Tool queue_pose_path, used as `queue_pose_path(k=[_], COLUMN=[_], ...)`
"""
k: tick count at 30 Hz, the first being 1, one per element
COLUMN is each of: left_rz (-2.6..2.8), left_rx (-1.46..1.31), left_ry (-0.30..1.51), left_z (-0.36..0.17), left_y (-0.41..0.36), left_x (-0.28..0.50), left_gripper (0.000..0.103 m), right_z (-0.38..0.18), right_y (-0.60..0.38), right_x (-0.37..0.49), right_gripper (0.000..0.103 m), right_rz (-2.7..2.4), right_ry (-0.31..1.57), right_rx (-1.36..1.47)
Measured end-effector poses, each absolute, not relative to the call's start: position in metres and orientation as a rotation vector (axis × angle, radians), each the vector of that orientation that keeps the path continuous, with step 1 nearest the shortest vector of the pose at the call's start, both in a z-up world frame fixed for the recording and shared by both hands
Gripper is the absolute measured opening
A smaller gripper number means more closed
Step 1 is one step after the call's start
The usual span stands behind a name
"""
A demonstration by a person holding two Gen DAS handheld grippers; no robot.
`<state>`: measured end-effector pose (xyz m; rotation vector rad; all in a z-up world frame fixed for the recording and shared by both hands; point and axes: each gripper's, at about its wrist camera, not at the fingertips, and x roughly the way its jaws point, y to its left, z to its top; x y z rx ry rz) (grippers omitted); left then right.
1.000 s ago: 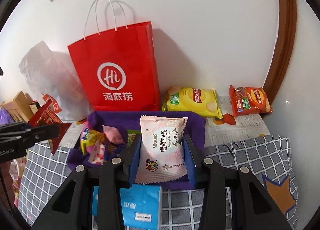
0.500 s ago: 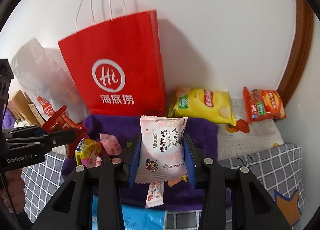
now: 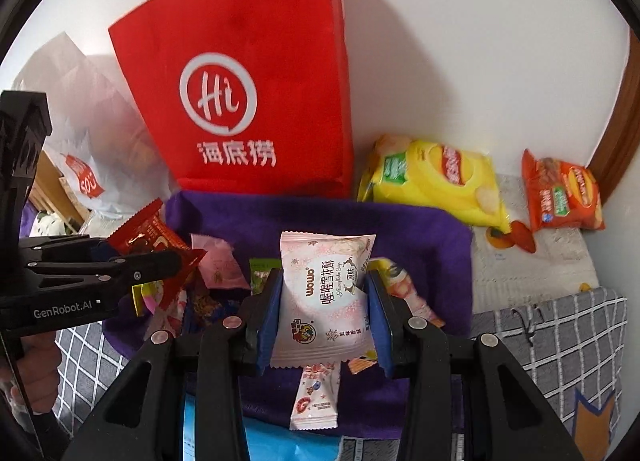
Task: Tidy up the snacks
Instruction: 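Lower both packets onto the towel and open the left tool then the right tool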
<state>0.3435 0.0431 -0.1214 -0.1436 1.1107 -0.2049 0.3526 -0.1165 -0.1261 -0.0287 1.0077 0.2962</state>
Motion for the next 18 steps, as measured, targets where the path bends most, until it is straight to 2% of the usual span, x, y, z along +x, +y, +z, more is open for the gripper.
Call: queue_pose_path(k=[18], left_rz=[-0.211], left_rx=[-0.141], left_ry=[1.150], left_z=[-0.140], left_y=[0.036], left_x=[0.350], left_gripper=[0.037], right_z=[-0.158], right_y=[-0.124], right_x=[0.366], right_gripper=[0.041], right_rz=[0.224], right_ry=[1.116], right_rx=[-0.067])
